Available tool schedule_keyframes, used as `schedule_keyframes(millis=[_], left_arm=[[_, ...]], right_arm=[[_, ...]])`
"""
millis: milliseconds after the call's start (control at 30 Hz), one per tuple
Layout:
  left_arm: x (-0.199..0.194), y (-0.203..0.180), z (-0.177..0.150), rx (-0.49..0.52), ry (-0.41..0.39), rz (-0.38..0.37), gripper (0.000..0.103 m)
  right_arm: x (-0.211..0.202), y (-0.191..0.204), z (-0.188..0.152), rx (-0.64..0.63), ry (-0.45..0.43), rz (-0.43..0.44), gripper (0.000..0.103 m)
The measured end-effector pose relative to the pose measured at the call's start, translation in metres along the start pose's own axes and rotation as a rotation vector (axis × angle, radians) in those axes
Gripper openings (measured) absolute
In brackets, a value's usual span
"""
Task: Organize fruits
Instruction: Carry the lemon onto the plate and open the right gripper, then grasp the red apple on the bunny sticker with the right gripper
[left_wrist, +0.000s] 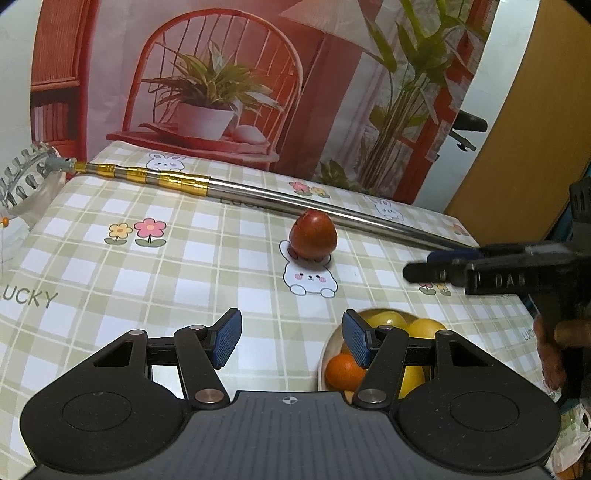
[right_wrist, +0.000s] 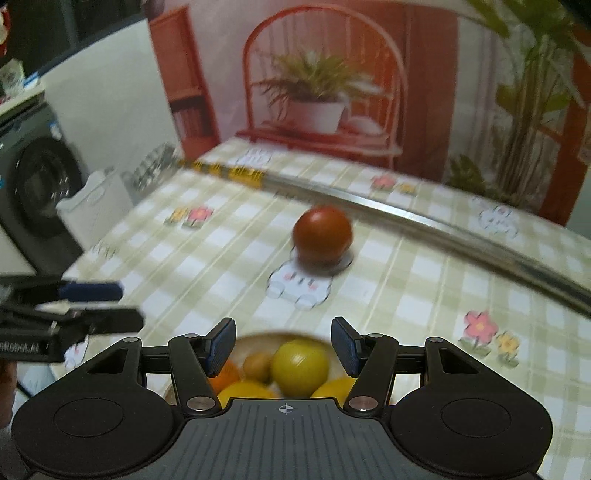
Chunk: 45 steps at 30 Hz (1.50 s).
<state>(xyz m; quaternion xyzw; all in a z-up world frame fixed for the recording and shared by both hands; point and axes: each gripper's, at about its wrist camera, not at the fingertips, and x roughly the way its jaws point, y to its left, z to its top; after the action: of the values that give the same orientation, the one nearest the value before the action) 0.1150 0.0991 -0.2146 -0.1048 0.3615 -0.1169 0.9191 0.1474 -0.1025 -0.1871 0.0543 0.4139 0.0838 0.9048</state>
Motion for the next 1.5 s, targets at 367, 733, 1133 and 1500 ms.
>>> schedule_keyframes(millis=[367, 733, 1133, 1500], left_arm=[[0.014, 0.011, 0.022, -0.03, -0.025, 0.018, 0.063], [0.028, 0.028, 0.032, -0.068, -0.031, 0.039, 0.063], [0.039, 0.038, 0.029, -0.104, -0.011, 0.035, 0.063], [0.039, 0.035, 0.027, -0.103, -0.007, 0.028, 0.063]], right_arm=[[0.019, -0.027, 0.037, -0.021, -0.103, -0.04, 0.055], [0.086, -0.029, 0.069, -0.117, -0.068, -0.024, 0.056], [0.155, -0.022, 0.084, -0.196, 0.072, -0.013, 0.073], [0.165, -0.014, 0.081, -0.281, 0.107, -0.042, 0.067]])
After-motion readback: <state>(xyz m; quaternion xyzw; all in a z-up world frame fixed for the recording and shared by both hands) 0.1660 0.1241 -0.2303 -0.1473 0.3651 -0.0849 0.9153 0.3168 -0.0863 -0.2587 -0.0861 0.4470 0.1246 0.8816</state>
